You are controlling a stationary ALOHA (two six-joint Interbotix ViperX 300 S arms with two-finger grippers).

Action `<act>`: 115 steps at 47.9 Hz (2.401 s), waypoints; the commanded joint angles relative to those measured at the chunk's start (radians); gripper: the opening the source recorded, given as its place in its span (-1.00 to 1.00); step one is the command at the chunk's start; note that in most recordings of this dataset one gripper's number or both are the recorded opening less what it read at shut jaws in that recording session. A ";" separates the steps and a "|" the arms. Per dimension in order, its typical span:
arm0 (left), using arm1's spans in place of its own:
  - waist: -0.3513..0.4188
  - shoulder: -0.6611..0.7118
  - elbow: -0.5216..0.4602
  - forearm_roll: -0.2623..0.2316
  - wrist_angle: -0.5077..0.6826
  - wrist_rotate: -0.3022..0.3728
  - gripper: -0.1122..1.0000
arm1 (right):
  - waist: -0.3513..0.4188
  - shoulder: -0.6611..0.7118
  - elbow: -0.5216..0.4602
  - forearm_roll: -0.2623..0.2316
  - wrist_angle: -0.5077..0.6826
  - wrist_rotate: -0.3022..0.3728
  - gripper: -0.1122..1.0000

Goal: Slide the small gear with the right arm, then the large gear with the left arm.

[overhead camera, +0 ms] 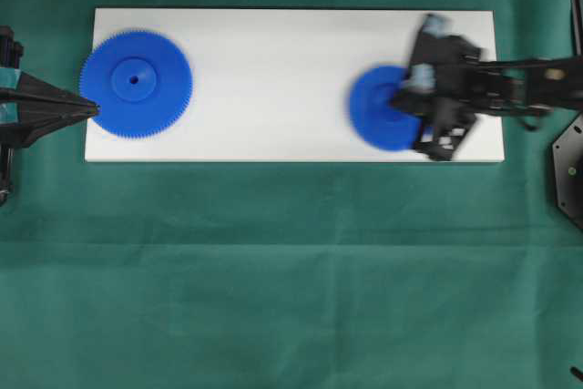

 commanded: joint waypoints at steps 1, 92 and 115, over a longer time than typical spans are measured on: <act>0.002 0.008 -0.011 -0.002 -0.009 0.000 -0.80 | -0.017 -0.124 0.084 0.000 0.006 0.069 0.11; 0.229 0.012 -0.012 -0.008 0.028 0.000 -0.80 | -0.112 -0.379 0.091 -0.204 -0.215 0.160 0.11; 0.456 0.018 -0.023 -0.008 0.212 0.000 -0.80 | -0.112 -0.394 0.097 -0.204 -0.221 0.167 0.11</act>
